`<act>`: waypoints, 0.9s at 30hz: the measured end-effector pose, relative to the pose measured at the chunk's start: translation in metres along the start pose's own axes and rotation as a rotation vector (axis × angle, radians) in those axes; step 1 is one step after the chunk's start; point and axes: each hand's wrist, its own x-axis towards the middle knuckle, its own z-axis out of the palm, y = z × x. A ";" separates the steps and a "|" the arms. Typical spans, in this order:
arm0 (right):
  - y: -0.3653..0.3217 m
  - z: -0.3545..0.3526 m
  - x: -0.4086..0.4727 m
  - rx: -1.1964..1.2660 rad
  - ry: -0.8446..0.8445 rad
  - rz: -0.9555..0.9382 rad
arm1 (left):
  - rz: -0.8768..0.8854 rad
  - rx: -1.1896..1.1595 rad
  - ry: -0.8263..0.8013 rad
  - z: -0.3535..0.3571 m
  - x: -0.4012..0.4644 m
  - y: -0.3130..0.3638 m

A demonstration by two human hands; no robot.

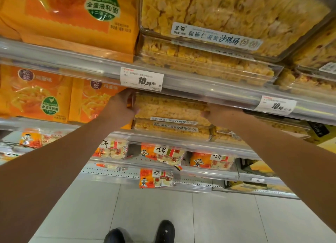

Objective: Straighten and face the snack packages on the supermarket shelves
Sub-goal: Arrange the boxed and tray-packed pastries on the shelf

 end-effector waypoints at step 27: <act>0.021 0.003 -0.008 0.007 0.097 -0.123 | 0.045 -0.366 -0.016 -0.004 -0.015 -0.007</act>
